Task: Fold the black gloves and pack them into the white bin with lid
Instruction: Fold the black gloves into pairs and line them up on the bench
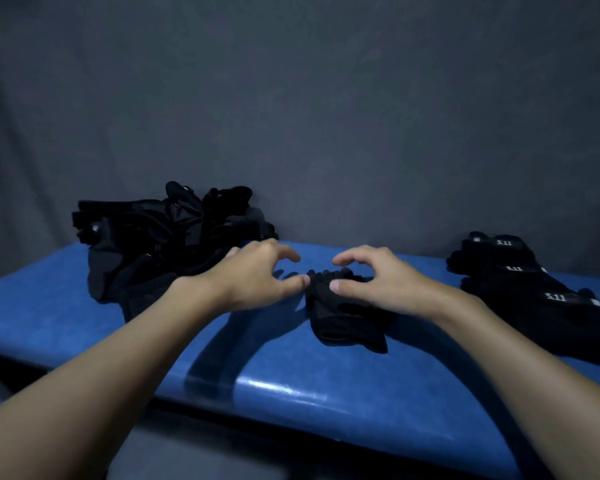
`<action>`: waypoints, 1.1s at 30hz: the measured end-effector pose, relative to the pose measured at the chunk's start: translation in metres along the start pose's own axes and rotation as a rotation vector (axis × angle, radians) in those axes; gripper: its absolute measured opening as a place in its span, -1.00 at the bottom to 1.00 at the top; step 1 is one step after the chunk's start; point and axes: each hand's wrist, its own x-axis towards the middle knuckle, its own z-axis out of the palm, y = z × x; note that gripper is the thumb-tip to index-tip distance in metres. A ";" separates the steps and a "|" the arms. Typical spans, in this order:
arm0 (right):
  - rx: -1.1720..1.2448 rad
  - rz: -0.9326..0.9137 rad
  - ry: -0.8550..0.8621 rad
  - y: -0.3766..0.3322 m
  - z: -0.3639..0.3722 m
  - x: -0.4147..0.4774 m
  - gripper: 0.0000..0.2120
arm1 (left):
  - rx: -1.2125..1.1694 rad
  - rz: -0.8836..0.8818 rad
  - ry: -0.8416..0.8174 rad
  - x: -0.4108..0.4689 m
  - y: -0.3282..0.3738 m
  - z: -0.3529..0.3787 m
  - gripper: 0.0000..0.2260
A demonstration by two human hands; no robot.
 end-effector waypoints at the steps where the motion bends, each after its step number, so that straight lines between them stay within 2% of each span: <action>1: -0.036 -0.023 0.024 -0.008 0.003 0.006 -0.62 | 0.026 -0.007 0.035 0.002 -0.007 -0.006 -0.52; 4: -0.091 -0.088 0.032 -0.033 0.011 0.030 -0.66 | 0.089 -0.037 0.105 0.009 -0.032 -0.018 -0.60; 9: -0.049 -0.131 -0.001 -0.064 0.033 0.080 -0.64 | 0.233 -0.068 0.193 0.015 -0.067 -0.025 -0.65; 16: -0.134 -0.046 -0.063 -0.058 0.073 0.136 -0.57 | 0.356 -0.053 0.150 0.025 -0.087 -0.019 -0.58; 20: -0.143 -0.015 -0.079 -0.053 0.082 0.146 -0.52 | 0.383 -0.026 0.179 0.030 -0.095 -0.017 -0.59; 26: -0.109 -0.088 0.049 -0.052 0.077 0.151 -0.49 | 0.278 -0.011 0.271 0.035 -0.096 -0.024 -0.61; 33: 0.072 -0.227 0.245 -0.062 0.048 0.133 -0.62 | 0.133 -0.010 0.323 0.028 -0.084 -0.042 -0.52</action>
